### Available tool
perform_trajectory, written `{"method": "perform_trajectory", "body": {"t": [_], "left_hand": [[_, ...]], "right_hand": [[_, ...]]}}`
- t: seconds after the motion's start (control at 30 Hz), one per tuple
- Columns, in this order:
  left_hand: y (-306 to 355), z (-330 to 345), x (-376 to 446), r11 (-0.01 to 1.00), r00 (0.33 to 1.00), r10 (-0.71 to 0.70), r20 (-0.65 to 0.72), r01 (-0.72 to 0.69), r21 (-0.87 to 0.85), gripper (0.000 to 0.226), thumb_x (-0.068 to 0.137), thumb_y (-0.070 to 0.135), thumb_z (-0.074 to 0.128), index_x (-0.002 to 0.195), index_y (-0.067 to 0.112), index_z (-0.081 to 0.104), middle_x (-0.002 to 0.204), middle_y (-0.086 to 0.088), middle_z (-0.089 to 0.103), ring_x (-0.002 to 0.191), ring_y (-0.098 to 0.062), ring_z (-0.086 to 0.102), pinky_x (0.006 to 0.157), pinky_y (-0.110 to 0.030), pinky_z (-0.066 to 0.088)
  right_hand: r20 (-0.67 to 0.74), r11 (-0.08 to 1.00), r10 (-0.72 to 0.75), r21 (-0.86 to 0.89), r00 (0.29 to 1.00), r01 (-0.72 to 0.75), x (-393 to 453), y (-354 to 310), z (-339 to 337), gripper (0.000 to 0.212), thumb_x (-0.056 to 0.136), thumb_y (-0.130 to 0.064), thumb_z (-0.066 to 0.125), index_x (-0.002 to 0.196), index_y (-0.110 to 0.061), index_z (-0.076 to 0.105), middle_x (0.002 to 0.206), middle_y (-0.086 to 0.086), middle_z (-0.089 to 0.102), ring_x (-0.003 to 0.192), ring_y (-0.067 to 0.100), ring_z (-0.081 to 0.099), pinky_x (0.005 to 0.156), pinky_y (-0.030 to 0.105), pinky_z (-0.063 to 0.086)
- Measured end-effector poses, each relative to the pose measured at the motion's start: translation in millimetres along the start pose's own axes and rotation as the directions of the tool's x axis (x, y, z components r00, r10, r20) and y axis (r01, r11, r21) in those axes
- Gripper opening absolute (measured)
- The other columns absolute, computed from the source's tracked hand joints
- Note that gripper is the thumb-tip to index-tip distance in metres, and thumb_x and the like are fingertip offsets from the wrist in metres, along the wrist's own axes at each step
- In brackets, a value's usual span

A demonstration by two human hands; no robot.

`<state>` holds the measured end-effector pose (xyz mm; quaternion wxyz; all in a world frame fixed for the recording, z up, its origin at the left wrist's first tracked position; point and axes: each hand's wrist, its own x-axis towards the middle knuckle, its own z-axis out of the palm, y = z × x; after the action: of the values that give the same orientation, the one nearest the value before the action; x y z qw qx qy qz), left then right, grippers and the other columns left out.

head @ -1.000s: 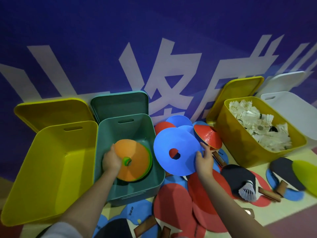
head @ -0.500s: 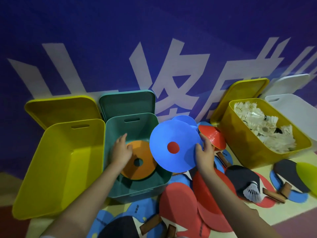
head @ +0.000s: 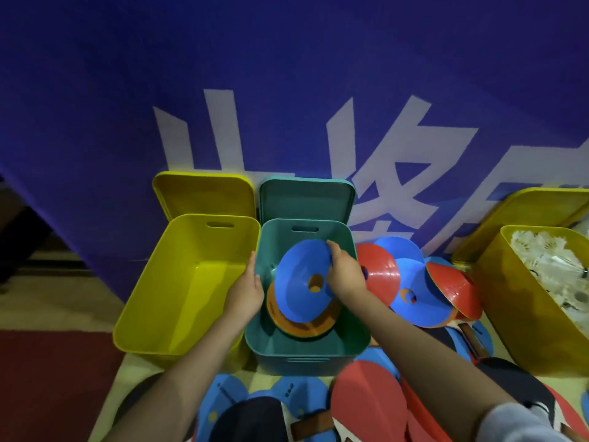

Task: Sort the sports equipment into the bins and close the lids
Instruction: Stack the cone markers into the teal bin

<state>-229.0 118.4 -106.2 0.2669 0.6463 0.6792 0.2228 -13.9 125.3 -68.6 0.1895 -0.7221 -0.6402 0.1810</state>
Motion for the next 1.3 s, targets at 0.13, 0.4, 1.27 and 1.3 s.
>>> {"method": "perform_trajectory", "body": {"t": [0.13,0.4,1.27,1.3], "left_hand": [[2,1,0,1.000,0.999,-0.016,-0.045,0.016,-0.003,0.058,0.101,0.019,0.036,0.153,0.027,0.014,0.055,-0.002,0.041,0.048,-0.018,0.038,0.045,-0.032,0.023],[0,0,2,0.997,0.998,-0.044,-0.053,0.041,-0.061,0.055,0.100,0.019,0.037,0.152,0.029,0.019,0.059,-0.003,0.046,0.050,-0.020,0.041,0.046,-0.031,0.028],[180,156,-135,0.880,0.846,0.429,0.315,-0.313,-0.357,0.035,0.088,0.004,0.049,0.119,0.013,0.062,0.106,0.000,0.058,0.094,-0.017,0.061,0.090,-0.038,0.051],[176,168,-135,0.908,0.847,0.395,0.355,-0.300,-0.293,0.035,0.089,0.004,0.050,0.122,0.014,0.060,0.109,-0.003,0.058,0.097,-0.017,0.061,0.091,-0.036,0.049]], "right_hand": [[0.117,0.997,0.052,-0.057,0.992,-0.046,2,1,36,0.068,0.084,-0.004,0.054,0.146,-0.012,0.027,0.125,0.021,0.051,0.108,0.041,0.056,0.083,0.045,0.046],[0.188,0.960,0.279,-0.017,0.942,-0.280,-1,24,71,0.066,0.086,-0.008,0.051,0.146,-0.010,0.026,0.140,0.022,0.035,0.131,0.038,0.033,0.107,0.036,0.030],[-0.151,0.791,0.550,0.410,0.821,-0.454,-194,275,-56,0.036,0.089,-0.013,0.052,0.124,-0.010,0.057,0.115,0.011,0.062,0.104,0.030,0.059,0.076,0.029,0.038],[-0.107,0.791,0.549,0.388,0.829,-0.474,-198,283,-53,0.038,0.088,-0.019,0.055,0.125,-0.011,0.056,0.116,0.011,0.062,0.105,0.029,0.059,0.078,0.030,0.041]]}}
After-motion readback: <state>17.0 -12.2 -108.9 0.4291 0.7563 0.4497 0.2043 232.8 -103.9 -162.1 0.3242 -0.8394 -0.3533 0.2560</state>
